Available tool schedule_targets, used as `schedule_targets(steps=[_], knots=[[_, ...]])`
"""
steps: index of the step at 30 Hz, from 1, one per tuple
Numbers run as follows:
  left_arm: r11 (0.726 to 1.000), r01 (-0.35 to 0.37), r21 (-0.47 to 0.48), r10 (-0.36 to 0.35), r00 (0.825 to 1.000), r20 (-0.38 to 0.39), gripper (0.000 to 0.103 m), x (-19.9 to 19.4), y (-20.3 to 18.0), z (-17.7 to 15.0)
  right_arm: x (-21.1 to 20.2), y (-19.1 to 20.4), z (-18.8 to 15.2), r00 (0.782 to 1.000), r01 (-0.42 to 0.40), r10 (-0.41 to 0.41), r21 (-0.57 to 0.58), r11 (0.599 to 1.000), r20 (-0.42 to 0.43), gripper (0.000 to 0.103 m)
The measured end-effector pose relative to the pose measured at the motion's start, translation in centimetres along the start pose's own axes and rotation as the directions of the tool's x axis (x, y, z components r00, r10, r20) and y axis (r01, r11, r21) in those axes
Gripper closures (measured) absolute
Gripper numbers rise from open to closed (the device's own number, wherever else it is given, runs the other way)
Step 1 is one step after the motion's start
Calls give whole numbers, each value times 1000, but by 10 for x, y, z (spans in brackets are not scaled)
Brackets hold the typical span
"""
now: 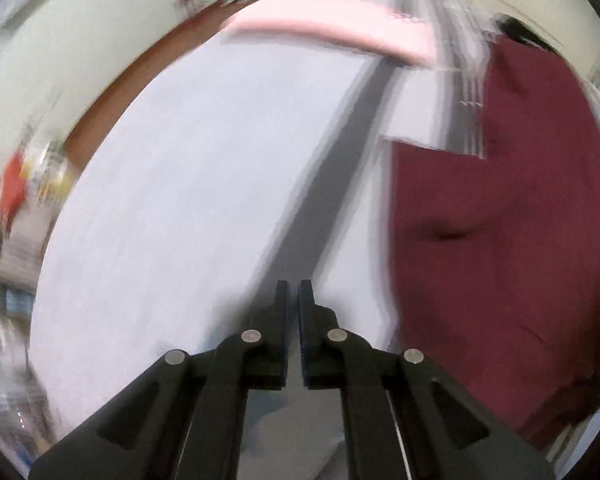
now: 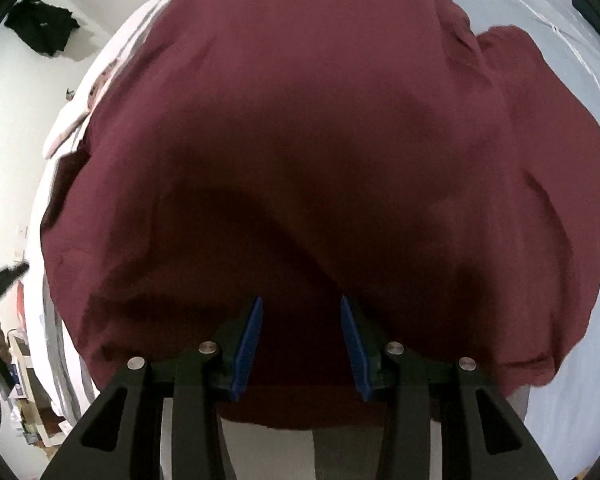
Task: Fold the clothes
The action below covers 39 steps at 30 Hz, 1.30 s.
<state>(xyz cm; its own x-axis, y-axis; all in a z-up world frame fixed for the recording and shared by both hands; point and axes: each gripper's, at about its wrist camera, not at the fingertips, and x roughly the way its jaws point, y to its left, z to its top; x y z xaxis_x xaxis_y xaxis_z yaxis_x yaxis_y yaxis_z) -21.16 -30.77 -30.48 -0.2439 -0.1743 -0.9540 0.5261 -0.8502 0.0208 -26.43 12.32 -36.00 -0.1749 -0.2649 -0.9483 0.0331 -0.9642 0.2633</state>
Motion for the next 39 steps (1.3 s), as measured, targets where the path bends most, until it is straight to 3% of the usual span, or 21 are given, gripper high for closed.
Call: schedule_targets(steps=[4, 8, 10, 14, 20, 23, 25, 27, 31, 35, 39], knots=[[992, 95, -81, -96, 995, -14, 95, 8, 15, 8, 0, 0, -6, 1000, 8, -8, -2, 1000, -15, 66], [978, 206, -2, -206, 977, 60, 47, 14, -21, 46, 0, 0, -12, 1000, 14, -14, 5, 1000, -22, 66], [971, 229, 64, -234, 967, 99, 43, 23, -40, 79, -1, 0, -18, 999, 20, -19, 7, 1000, -27, 66], [949, 228, 216, -258, 958, 124, 43, 26, -70, 96, -3, -1, -39, 998, 38, -38, 7, 999, -44, 66], [934, 223, 277, -263, 958, 112, 45, 38, -70, 105, -18, 0, -60, 999, 44, -44, 28, 999, -31, 66], [902, 210, 376, -265, 959, 100, 75, 51, -90, 104, -39, 11, -48, 997, 49, -51, 19, 999, 64, 66], [881, 181, 438, -246, 965, 95, 83, 55, -100, 98, -46, 14, -32, 993, 39, -41, 21, 999, 115, 66], [876, 180, 447, -246, 965, 93, 97, 55, -101, 97, -50, 12, -14, 987, 20, -24, 29, 999, 157, 66], [913, 141, 382, -207, 969, 138, 99, 43, -80, 104, -35, 29, 9, 983, 3, -14, 57, 998, 184, 66], [972, 90, 217, -133, 973, 191, 99, 24, -22, 110, -23, 33, 8, 986, 16, -27, 65, 998, 164, 66], [986, 82, 148, -104, 983, 148, 99, 26, 18, 92, -15, 18, -2, 992, 48, -56, 75, 996, 117, 66]])
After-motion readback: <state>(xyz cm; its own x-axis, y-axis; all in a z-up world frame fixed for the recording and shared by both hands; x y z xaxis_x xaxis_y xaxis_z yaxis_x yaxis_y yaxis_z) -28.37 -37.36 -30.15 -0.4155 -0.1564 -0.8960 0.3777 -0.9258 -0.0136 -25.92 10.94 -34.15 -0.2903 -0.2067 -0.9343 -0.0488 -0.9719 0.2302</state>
